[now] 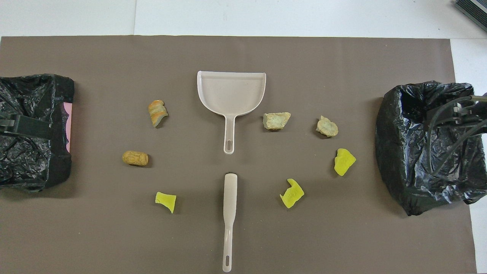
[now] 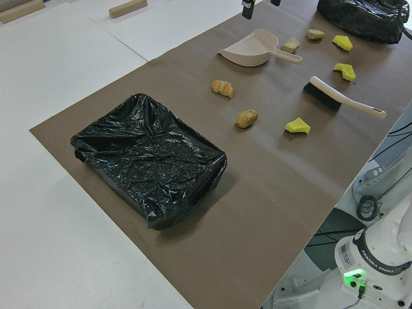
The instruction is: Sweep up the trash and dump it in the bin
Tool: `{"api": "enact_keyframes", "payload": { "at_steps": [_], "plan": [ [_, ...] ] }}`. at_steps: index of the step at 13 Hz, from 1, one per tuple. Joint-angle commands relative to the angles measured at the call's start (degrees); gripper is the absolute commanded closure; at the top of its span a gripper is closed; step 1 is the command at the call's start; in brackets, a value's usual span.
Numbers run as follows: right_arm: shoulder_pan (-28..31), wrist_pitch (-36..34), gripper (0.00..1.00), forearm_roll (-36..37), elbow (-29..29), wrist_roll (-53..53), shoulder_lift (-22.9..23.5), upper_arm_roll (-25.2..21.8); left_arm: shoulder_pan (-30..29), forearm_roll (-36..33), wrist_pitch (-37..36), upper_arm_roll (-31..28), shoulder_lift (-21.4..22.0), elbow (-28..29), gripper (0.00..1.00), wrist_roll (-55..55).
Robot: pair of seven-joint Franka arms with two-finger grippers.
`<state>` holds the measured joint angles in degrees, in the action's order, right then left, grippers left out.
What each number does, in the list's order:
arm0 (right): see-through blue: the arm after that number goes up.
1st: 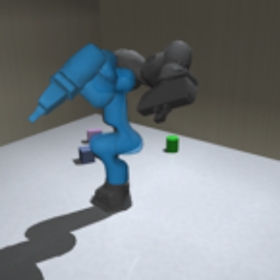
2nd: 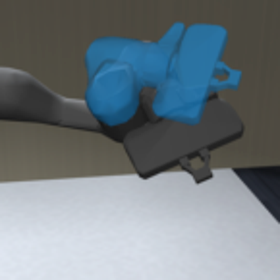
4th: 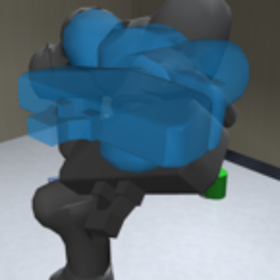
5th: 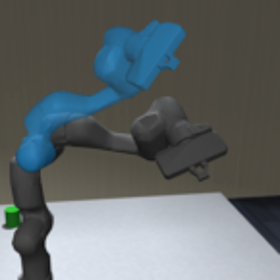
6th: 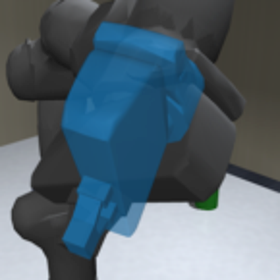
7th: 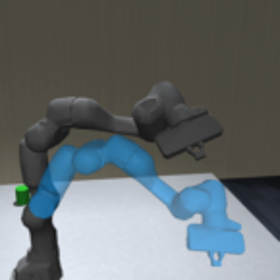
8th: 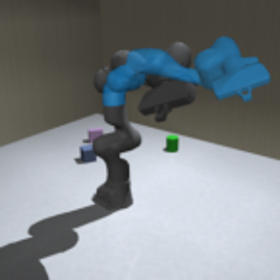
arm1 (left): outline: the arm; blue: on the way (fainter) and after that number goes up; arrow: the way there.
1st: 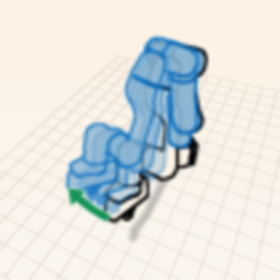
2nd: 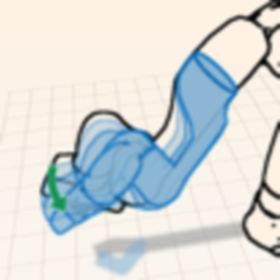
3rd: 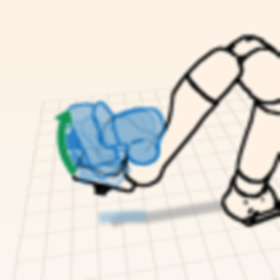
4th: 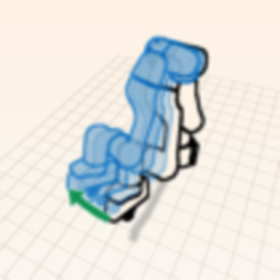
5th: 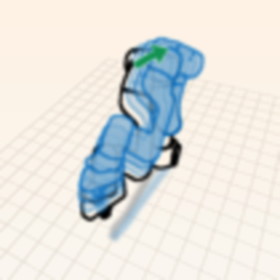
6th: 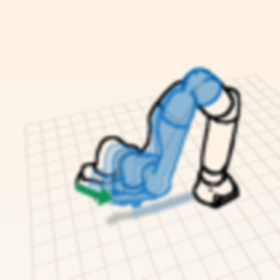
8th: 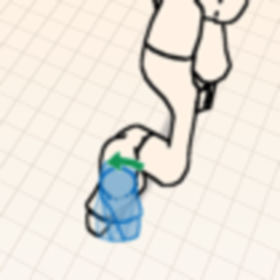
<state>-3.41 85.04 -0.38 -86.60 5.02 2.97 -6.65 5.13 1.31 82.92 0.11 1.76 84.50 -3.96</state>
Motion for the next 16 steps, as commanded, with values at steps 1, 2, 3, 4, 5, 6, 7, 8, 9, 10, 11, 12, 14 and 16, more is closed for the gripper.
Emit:
{"api": "enact_keyframes", "payload": {
  "at_steps": [1, 2, 3, 4, 5, 6, 7, 8, 9, 10, 11, 12, 14, 16],
  "plan": [
    [-0.10, 0.56, 0.00, 0.12, -1.82, -0.62, -1.47, -0.03, -0.74, -0.43, -0.48, 0.59, 2.19, 2.59, 0.00, 0.44],
    [0.07, 0.48, 0.00, 0.12, -1.91, -0.62, -1.47, -0.03, -0.74, -0.43, -0.48, 0.59, 2.81, 3.47, 0.00, 0.44],
    [0.07, 0.56, 0.00, 0.12, -1.91, -0.80, -1.47, -0.03, -0.74, -0.43, -0.48, 0.68, 3.16, 3.83, 0.00, 0.44],
    [0.07, 0.65, 0.00, 0.12, -1.91, -0.97, -1.47, -0.12, -0.74, -0.43, -0.48, 0.59, 3.17, 3.83, 0.00, 0.44],
    [-0.02, 0.65, 0.00, 0.12, -1.91, -1.24, -1.47, -0.03, -0.74, -0.43, -0.48, 0.59, 3.17, 3.83, 0.00, 0.53],
    [-0.02, 0.65, 0.00, 0.12, -1.99, -1.24, -1.47, -0.03, -0.74, -0.43, -0.48, 0.68, 3.17, 3.83, 0.00, 0.44],
    [-0.02, 0.65, 0.00, 0.12, -2.00, -1.06, -1.47, -0.03, -0.74, -0.43, -0.48, 0.59, 3.17, 3.83, 0.00, 0.44],
    [-0.10, 0.65, 0.00, 0.12, -2.26, -0.89, -1.65, -0.03, -0.74, -0.43, -0.39, 0.59, 3.17, 3.83, 0.00, 0.44],
    [-0.36, 0.65, 0.00, 0.12, -2.61, -0.71, -1.91, -0.03, -0.74, -0.43, -0.39, 0.59, 3.17, 3.83, 0.00, 0.44],
    [-0.45, 0.56, 0.00, 0.12, -2.70, -0.62, -1.91, 0.06, -0.74, -0.43, -0.39, 0.59, 3.17, 3.83, 0.00, 0.44],
    [-0.46, 0.56, 0.00, 0.21, -2.70, -0.71, -1.91, 0.15, -0.74, -0.43, -0.39, 0.59, 3.17, 3.83, 0.00, 0.44],
    [-0.46, 0.56, 0.00, 0.21, -2.70, -0.71, -1.91, 0.15, -0.74, -0.52, -0.39, 0.59, 3.17, 3.83, 0.00, 0.44],
    [-0.46, 0.56, 0.00, 0.12, -2.70, -0.71, -1.91, 0.15, -0.74, -0.52, -0.39, 0.59, 3.17, 3.83, 0.00, 0.35],
    [-0.46, 0.65, 0.00, 0.12, -2.70, -0.80, -1.91, 0.15, -0.74, -0.61, -0.39, 0.59, 3.08, 3.57, 0.00, 0.44]
  ]
}}
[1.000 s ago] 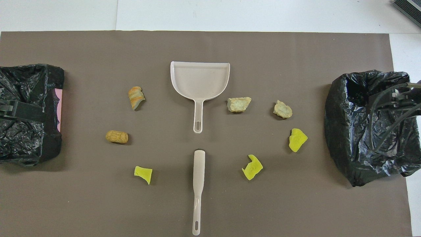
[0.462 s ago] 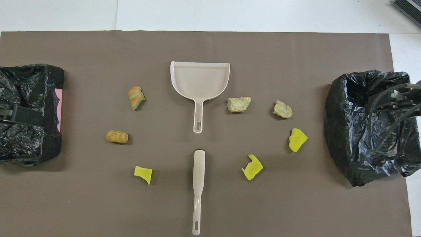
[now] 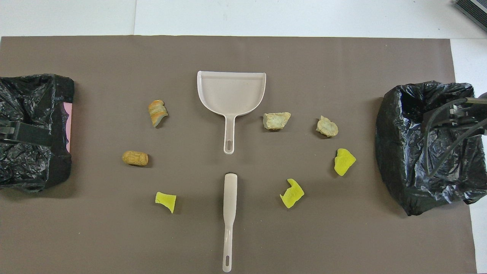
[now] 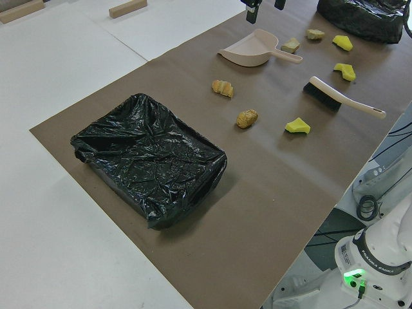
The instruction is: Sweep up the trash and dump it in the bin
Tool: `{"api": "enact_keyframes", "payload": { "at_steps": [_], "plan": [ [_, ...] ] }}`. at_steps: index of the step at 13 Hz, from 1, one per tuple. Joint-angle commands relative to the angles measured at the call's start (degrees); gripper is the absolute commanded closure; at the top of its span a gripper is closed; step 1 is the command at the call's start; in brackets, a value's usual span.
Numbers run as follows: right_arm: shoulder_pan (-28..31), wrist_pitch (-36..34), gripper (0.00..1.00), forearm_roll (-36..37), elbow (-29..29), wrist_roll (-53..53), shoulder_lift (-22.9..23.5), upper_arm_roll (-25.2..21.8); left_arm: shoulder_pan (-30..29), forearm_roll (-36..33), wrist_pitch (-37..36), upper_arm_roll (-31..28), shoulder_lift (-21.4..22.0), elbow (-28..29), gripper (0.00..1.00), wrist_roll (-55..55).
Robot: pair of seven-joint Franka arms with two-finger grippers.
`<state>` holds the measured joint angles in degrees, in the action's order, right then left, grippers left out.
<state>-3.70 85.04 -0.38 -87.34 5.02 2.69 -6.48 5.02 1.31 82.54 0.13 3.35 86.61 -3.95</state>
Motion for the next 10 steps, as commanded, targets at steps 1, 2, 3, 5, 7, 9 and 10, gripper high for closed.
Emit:
{"api": "enact_keyframes", "payload": {
  "at_steps": [1, 2, 3, 5, 7, 9, 10],
  "plan": [
    [-0.16, 0.65, 0.00, 0.12, -1.95, -0.97, -1.64, -0.03, -0.62, -0.69, -0.01, 0.57, 1.40, 1.37, 0.00, 0.35],
    [-0.16, 0.65, 0.00, 0.12, -1.95, -1.06, -1.64, 0.06, -0.54, -0.61, -0.01, 0.66, 1.40, 1.36, 0.00, 0.34],
    [-0.16, 0.74, 0.00, 0.21, -1.95, -1.32, -1.64, 0.06, -0.36, -0.61, -0.01, 0.66, 1.40, 1.36, 0.00, 0.52],
    [-0.25, 1.26, 0.00, 0.21, -1.87, -1.41, -1.55, 0.24, -0.01, -0.52, -0.10, 0.66, 1.49, 1.54, 0.00, 0.78],
    [-0.95, 1.27, 0.00, 0.47, -1.34, -1.41, -0.94, 0.50, 0.25, -0.43, 0.08, 0.66, 1.57, 1.63, 0.00, 0.87],
    [-1.22, 1.27, 0.00, 0.30, -0.81, -1.41, 0.03, 0.67, 0.34, -0.43, 0.34, 1.09, 1.58, 1.80, 0.00, 0.87],
    [-1.57, 1.18, 0.00, 0.38, 0.32, -1.41, 0.73, 1.46, 0.34, -0.34, 0.51, 1.71, 1.75, 2.15, 0.00, 0.87]
  ]
}}
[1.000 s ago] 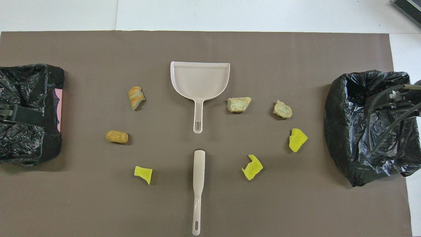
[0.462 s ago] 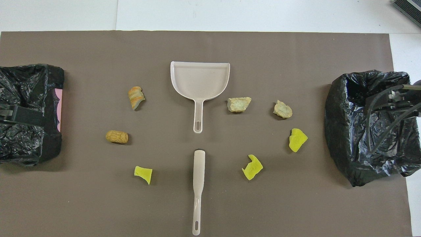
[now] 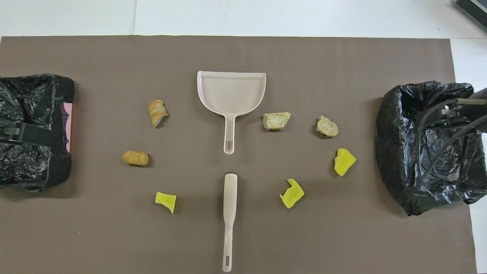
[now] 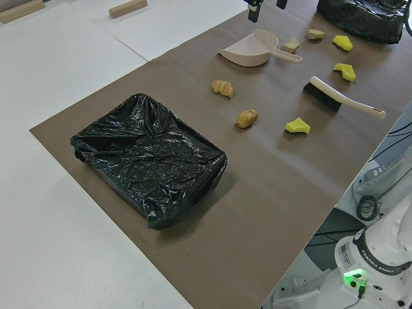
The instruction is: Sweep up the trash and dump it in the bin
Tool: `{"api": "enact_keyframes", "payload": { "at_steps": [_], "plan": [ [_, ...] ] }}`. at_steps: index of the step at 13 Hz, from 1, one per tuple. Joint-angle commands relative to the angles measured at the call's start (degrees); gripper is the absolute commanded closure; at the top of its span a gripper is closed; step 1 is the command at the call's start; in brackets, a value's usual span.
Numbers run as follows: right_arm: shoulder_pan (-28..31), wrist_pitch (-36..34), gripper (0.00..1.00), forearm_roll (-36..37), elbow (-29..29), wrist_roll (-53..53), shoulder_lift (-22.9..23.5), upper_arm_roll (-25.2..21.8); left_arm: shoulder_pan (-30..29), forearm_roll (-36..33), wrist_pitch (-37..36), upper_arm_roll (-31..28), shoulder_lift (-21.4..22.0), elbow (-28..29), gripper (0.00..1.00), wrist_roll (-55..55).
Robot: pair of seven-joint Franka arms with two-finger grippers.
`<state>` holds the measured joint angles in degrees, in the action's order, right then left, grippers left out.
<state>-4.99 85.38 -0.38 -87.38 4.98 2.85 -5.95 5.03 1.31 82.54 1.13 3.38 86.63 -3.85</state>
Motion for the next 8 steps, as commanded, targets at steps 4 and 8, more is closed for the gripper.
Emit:
{"api": "enact_keyframes", "payload": {
  "at_steps": [4, 8],
  "plan": [
    [-0.45, 2.33, 0.00, 0.47, 3.27, -0.77, 4.17, 3.92, 0.33, -0.26, 4.45, 5.62, 6.19, 10.63, 0.00, 2.17],
    [-3.52, 6.03, 0.00, 0.38, 5.54, 2.29, 8.21, 4.46, 0.33, 2.45, 10.78, 15.37, 10.24, 22.50, 0.00, 11.30]
  ]
}}
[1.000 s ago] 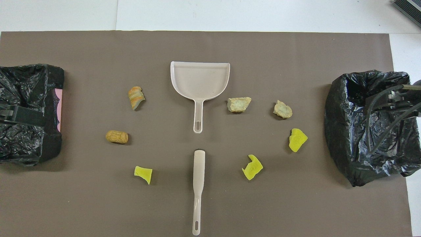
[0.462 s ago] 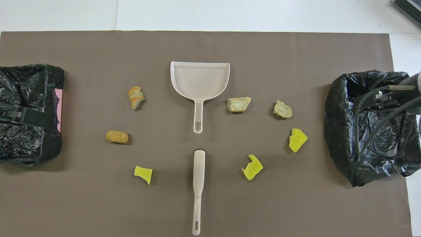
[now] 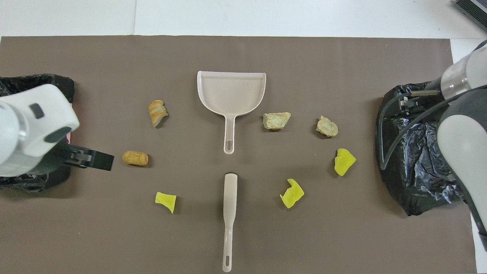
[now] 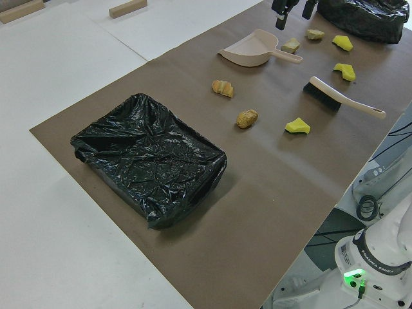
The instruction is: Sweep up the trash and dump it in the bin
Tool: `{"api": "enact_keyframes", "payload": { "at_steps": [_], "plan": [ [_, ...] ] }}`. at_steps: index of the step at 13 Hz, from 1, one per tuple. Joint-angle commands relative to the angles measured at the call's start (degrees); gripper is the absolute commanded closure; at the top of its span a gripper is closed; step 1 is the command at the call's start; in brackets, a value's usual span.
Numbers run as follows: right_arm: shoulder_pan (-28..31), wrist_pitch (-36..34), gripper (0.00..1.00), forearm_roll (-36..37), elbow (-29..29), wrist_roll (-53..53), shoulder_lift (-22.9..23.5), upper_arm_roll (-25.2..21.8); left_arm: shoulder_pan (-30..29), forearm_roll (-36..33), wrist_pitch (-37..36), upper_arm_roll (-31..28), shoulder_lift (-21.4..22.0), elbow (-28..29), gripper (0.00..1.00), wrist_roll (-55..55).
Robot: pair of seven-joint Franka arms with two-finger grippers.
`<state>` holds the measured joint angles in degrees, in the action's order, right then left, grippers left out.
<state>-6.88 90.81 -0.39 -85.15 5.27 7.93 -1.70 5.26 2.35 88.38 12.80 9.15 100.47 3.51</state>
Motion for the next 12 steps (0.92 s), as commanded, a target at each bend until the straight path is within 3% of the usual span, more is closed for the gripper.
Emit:
{"api": "enact_keyframes", "payload": {
  "at_steps": [1, 6, 12],
  "plan": [
    [-3.30, 1.90, 0.00, 0.39, 3.76, 4.98, 4.36, 0.20, 0.10, 3.00, 7.49, 6.25, 5.26, 11.74, 0.00, 6.40],
    [-8.31, 8.40, 0.00, -0.84, 4.03, 15.27, 9.99, 0.55, 0.18, 11.18, 16.11, 18.19, 10.09, 24.93, 0.00, 9.31],
    [-12.98, 17.37, 0.00, -2.87, 5.61, 27.50, 16.49, 2.22, 0.18, 13.55, 31.75, 32.53, 7.46, 35.22, 0.00, 20.57]
  ]
}}
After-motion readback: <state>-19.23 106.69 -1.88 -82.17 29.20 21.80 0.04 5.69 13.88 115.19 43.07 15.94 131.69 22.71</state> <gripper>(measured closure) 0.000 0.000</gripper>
